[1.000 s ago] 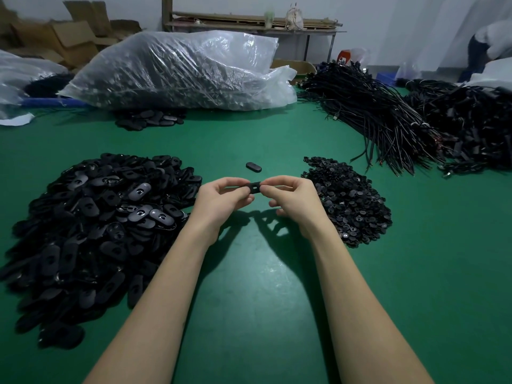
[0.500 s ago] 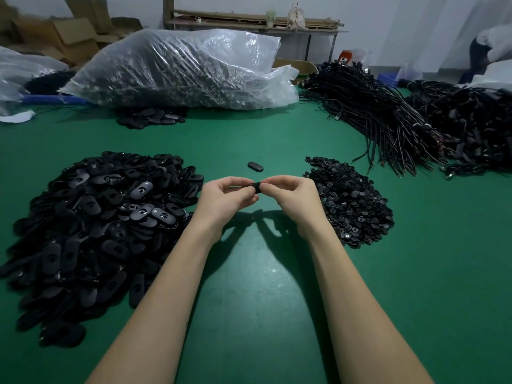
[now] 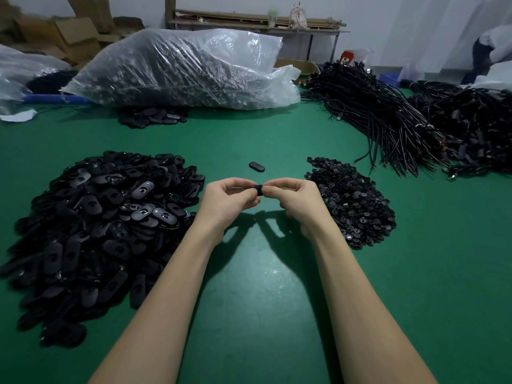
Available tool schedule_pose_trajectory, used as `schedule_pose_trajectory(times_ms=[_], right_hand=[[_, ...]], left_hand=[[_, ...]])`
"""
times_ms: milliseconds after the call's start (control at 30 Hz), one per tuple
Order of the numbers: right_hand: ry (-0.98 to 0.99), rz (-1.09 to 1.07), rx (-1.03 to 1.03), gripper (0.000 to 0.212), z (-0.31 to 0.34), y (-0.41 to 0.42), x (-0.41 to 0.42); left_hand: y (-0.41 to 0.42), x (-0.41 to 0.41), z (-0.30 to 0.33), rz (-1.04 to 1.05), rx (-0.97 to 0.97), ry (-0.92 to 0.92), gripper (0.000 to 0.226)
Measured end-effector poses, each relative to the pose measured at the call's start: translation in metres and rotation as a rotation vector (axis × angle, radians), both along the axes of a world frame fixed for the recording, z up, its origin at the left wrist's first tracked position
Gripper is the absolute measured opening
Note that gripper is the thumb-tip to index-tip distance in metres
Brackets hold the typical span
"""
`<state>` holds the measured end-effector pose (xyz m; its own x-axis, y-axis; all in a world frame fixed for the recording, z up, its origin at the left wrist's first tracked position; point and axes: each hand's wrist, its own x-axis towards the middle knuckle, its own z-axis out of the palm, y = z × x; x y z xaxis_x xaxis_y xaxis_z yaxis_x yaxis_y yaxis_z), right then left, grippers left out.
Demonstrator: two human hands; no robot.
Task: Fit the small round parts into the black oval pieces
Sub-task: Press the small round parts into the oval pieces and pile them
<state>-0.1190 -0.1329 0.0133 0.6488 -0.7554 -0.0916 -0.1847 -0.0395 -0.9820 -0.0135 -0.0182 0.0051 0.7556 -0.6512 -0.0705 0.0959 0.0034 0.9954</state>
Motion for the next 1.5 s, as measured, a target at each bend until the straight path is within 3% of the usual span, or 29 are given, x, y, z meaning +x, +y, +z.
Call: schedule_pose_trajectory(times_ms=[167,567,733,800,933,1033,1500], right_hand=[[0.068,-0.054,-0.019,0.012,0.004,0.0,-0.002],[0.085,0.103,0.13,0.015,0.004,-0.01,-0.008],[0.02,0.108,0.211,0.013,0.002,-0.009,-0.007],[0.002,0.061,0.083,0.013,0.002,-0.005,-0.006],[0.066,-0.073,-0.419,0.007,-0.001,0.002,0.003],[0.117,-0.077,-0.566,0.006,-0.002,0.006,0.008],[0.039,-0.04,-0.387,0.012,0.001,0.001,0.005]], left_hand=[[0.002,0.0,0.001,-0.031,-0.014,-0.006,0.009],[0.005,0.005,0.0,-0.101,0.044,-0.014,0.009],[0.006,0.008,0.003,-0.107,-0.029,0.123,0.008],[0.004,0.006,0.004,-0.071,-0.042,0.165,0.008],[0.0,0.002,0.002,0.019,-0.081,0.247,0.008],[-0.003,0.001,0.001,0.07,-0.1,0.27,0.009],[-0.004,-0.001,0.003,0.075,-0.115,0.216,0.009]])
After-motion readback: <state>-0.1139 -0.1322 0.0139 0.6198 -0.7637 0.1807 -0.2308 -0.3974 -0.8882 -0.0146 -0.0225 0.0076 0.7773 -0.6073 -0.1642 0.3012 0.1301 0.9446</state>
